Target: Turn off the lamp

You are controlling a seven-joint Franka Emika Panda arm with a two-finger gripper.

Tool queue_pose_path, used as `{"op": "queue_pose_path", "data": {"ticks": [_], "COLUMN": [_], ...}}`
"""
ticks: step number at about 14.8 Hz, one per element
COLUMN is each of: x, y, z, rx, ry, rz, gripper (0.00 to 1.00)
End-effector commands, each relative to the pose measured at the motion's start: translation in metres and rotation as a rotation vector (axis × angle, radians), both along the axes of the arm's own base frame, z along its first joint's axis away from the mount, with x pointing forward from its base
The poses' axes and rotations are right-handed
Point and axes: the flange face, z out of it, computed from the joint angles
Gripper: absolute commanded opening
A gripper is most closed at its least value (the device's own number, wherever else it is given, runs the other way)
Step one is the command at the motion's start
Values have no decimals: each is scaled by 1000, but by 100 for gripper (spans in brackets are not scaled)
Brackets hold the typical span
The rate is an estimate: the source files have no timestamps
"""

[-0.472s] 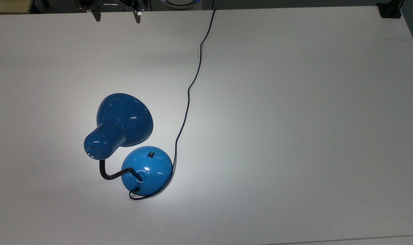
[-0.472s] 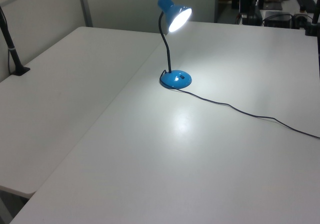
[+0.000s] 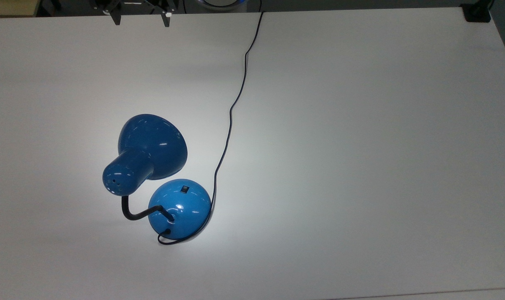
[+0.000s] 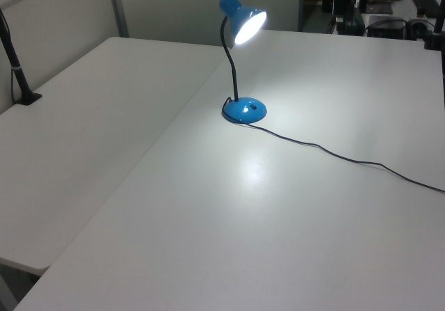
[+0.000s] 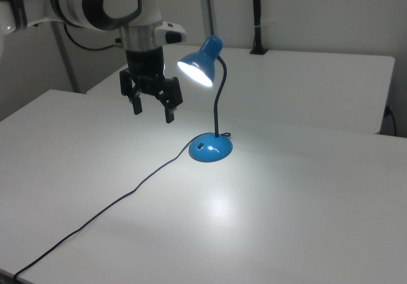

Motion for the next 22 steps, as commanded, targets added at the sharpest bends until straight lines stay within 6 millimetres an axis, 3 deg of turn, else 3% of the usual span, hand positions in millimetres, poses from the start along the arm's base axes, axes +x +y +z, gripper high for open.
{"op": "queue_pose_path", "data": {"ticks": [1, 5, 8, 11, 17, 19, 20, 21, 22], "x": [1, 9, 34, 40, 71, 77, 79, 80, 85], "y": [0, -7, -23, -37, -30, -28, -27, -27, -20], "z": [4, 7, -13, -12, -61, -66, -71, -73, -81], "rx": [6, -3, -33, -48, -70, -76, -78, -77, -79], "ry": [-23, -51, -133, -190, -214, -229, -230, -233, -233], "rz": [4, 8, -17, -37, 23, 29, 30, 33, 59], "gripper": [100, 100, 100, 97, 97, 83, 71, 55, 30]}}
